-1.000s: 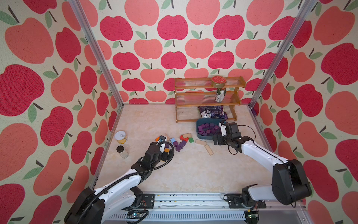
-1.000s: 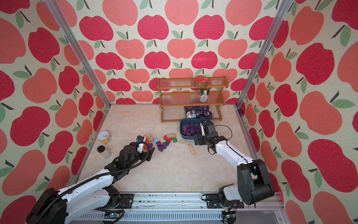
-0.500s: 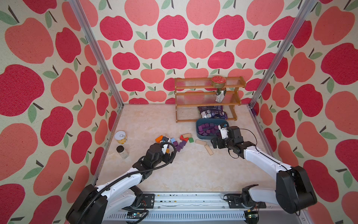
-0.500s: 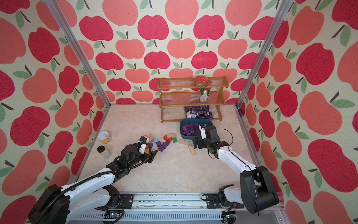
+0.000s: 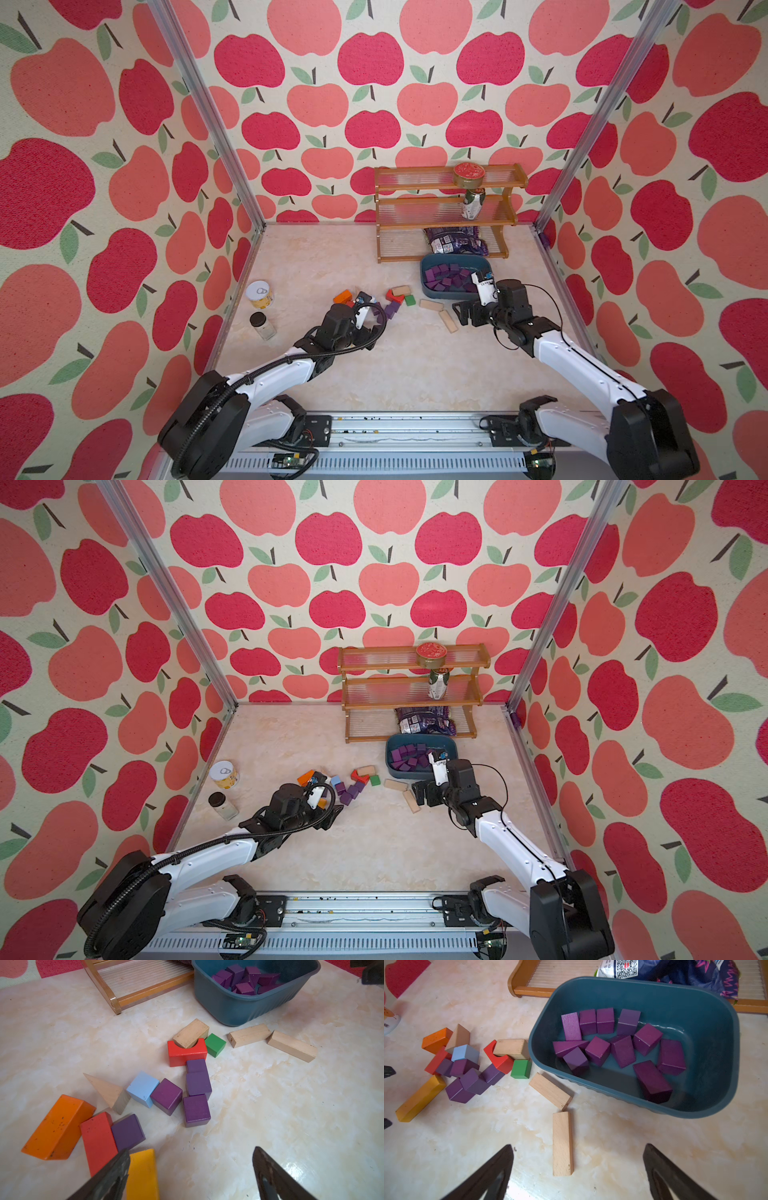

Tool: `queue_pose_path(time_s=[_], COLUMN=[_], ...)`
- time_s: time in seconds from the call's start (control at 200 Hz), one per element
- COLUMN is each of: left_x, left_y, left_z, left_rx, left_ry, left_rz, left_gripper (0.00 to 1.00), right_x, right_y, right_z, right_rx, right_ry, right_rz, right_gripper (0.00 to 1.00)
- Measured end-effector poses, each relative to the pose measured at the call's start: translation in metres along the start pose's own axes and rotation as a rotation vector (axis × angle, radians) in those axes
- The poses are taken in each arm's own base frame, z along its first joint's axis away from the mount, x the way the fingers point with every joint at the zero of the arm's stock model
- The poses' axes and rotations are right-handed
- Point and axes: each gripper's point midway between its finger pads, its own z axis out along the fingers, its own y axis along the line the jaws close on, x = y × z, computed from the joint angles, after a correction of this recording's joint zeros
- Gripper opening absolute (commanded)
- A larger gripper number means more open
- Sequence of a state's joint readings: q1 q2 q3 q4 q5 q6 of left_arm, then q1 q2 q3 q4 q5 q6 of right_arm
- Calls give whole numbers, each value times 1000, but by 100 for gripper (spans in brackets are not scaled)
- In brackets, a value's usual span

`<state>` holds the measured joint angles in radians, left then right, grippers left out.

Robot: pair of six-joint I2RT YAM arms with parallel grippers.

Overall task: Pick purple bricks into the storage bin
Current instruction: Pick up the building block from the center of the board.

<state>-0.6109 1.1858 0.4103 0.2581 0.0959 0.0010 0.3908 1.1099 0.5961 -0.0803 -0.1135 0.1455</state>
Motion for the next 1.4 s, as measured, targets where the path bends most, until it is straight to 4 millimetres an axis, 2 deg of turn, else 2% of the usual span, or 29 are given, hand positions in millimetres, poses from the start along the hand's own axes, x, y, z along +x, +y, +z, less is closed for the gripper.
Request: queue_pose_path(time_s=[0.295, 0.385, 0.545, 0.74, 0.795, 1.191, 1.266, 1.401], left_x=[6, 2, 3, 17, 21, 30, 32, 32], left_y=[-6, -8, -8, -7, -7, -5, -4, -3], left_z=[15, 21, 28, 36, 40, 56, 57, 59], left_rx=[37, 51, 54, 54, 53, 47, 41, 37], left_ry=[54, 58, 76, 121, 140, 184, 189, 191], left_rz=[11, 16, 18, 14, 11, 9, 8, 9], left_gripper=[75, 62, 61, 61, 57, 49, 44, 44], right_x=[-11, -14, -3, 19, 22, 23, 23, 23], right_y=[8, 9, 7, 7, 9, 10, 9, 8], right_z=[-10, -13, -13, -9, -9, -10, -9, -10], right_rx=[-17, -13, -4, -10, -22, -21, -17, -14], right_ry=[-47, -67, -84, -72, -83, -132, -134, -135], right_rz=[-18, -23, -26, -29, -36, -49, -49, -48], right_gripper=[99, 99, 99, 99, 99, 99, 99, 99])
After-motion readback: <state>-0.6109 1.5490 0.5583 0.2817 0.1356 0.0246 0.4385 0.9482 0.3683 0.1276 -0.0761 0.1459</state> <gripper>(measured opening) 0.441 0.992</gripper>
